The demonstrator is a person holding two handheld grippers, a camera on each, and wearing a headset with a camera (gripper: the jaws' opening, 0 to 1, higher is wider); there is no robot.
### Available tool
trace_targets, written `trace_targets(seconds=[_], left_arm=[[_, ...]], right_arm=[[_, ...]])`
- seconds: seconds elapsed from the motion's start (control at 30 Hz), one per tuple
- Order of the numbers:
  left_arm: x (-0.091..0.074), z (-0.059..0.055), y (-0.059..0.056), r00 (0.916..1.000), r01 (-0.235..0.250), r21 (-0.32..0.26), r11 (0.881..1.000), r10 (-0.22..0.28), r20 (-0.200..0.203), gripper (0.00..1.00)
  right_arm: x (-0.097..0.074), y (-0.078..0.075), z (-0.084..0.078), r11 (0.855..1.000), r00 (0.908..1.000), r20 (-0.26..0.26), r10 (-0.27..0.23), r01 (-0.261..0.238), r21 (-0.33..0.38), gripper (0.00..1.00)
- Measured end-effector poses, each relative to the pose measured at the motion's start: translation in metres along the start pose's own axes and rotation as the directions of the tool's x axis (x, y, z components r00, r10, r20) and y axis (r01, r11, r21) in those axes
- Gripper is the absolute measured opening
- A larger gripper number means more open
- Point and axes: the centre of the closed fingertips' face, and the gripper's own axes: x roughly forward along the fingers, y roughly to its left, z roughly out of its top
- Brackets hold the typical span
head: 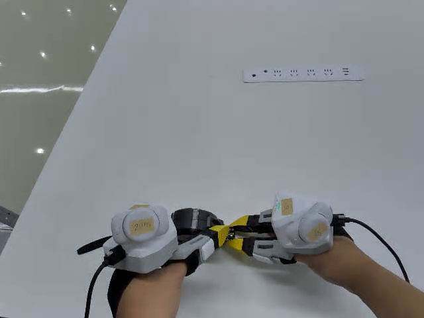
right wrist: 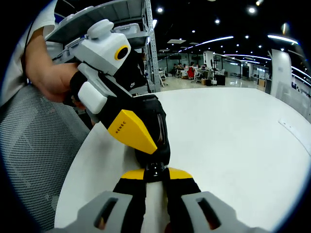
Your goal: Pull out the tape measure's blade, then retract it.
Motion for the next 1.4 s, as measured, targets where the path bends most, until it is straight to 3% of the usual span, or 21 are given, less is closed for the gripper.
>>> trace_targets(seconds=[0.37,0.47,0.73,1.03,1.4], left_arm=[[0.000,0.000,-0.001,1.0000,0.009,0.025,1.000,-0.009,0.001,0.63],[0.001,0.000,-0.001,0.9999,0.015,0.058,0.998,-0.015,-0.005,0.63],[-0.003,0.004,-0.002,0.9989,0.047,0.078,0.996,-0.047,-0.004,0.62],[-0.008,0.010,-0.004,0.9972,0.074,0.115,0.991,-0.075,0.008,0.64],[-0.013,0.014,-0.007,0.9922,0.122,0.157,0.980,-0.125,0.007,0.66]], right_arm=[[-0.001,-0.001,0.002,1.000,1.0000,-0.004,0.000,0.000,-0.005,0.15],[-0.002,-0.001,0.004,1.000,1.0000,-0.001,-0.004,0.004,0.001,0.19],[-0.005,-0.001,0.004,1.000,0.9999,-0.011,-0.008,0.008,0.024,0.32],[-0.012,0.000,0.006,0.999,0.9996,-0.017,-0.022,0.023,0.045,0.39],[-0.030,-0.001,0.012,0.995,0.9981,-0.012,-0.060,0.061,0.081,0.51]])
